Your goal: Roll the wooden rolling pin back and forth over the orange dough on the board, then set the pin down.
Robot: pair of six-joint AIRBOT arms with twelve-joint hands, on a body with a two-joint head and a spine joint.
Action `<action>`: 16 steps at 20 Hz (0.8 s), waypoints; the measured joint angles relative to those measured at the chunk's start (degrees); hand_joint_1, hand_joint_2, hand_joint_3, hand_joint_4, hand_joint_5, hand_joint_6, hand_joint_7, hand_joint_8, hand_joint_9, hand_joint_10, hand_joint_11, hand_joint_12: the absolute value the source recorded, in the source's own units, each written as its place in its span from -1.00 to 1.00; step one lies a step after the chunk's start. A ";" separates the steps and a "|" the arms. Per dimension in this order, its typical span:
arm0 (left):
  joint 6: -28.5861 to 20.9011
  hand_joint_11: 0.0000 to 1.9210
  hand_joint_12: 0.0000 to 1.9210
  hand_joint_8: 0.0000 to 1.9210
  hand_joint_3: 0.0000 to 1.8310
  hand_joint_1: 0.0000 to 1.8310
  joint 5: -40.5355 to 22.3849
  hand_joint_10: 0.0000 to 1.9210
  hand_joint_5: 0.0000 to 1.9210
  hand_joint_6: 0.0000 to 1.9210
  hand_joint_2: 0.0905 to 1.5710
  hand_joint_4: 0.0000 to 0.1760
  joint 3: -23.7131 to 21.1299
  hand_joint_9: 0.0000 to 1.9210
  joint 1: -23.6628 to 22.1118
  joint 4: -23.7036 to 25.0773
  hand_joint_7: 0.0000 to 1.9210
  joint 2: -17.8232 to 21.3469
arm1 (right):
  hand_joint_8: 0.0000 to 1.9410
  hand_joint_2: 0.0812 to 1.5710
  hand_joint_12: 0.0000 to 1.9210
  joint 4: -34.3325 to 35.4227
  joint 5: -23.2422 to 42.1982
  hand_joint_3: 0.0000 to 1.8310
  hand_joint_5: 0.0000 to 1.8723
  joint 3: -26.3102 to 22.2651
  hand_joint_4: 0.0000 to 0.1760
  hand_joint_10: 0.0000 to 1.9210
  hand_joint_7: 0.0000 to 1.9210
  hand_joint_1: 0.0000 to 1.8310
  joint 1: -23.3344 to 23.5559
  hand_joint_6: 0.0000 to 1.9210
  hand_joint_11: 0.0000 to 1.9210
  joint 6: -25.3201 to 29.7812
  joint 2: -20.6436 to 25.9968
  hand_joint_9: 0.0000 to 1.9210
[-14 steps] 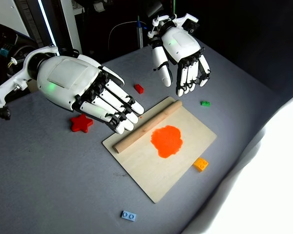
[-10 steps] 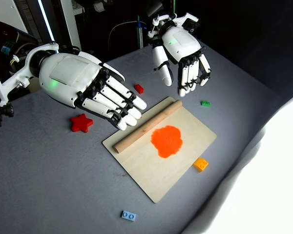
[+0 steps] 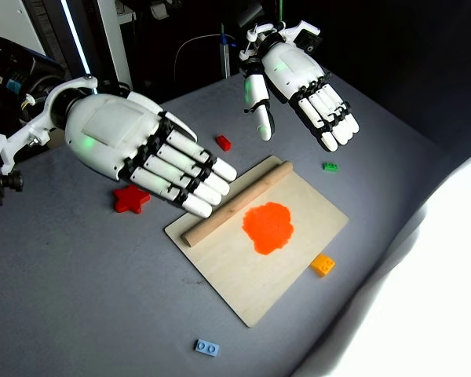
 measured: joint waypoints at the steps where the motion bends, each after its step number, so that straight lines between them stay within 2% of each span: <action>1: -1.75 -1.00 -1.00 -1.00 -0.94 -1.00 -0.22 -1.00 -1.00 -1.00 0.72 -1.00 0.28 -1.00 0.96 1.11 -1.00 -0.28 | -1.00 0.82 -1.00 0.07 -0.07 -0.99 -0.91 0.52 -1.00 -0.99 -0.90 -1.00 0.00 -0.99 -1.00 -0.76 -1.14 -0.95; 6: -5.62 -1.00 -1.00 -1.00 -0.93 -1.00 -3.54 -1.00 -1.00 -1.00 0.75 -1.00 1.95 -1.00 6.27 3.39 -1.00 -3.23 | -1.00 0.90 -1.00 -0.11 -0.15 -0.96 -0.93 2.78 -1.00 -1.00 -0.94 -1.00 -0.07 -1.00 -1.00 -2.32 -4.70 -1.00; 10: -8.35 -1.00 -1.00 -1.00 -0.93 -1.00 -5.31 -1.00 -1.00 -1.00 0.78 -1.00 3.93 -1.00 10.25 5.66 -1.00 -6.54 | -1.00 0.92 -1.00 0.07 -0.37 -0.96 -0.97 7.54 -1.00 -1.00 -1.00 -1.00 -0.15 -1.00 -1.00 -3.78 -9.22 -1.00; 16: -11.65 -1.00 -1.00 -1.00 -0.94 -1.00 -6.21 -1.00 -1.00 -1.00 0.80 -1.00 8.66 -1.00 13.49 12.61 -1.00 -10.56 | -1.00 0.88 -1.00 -0.87 -0.26 -0.98 -0.97 11.65 -1.00 -1.00 -1.00 -1.00 3.87 -0.99 -1.00 -5.35 -15.41 -1.00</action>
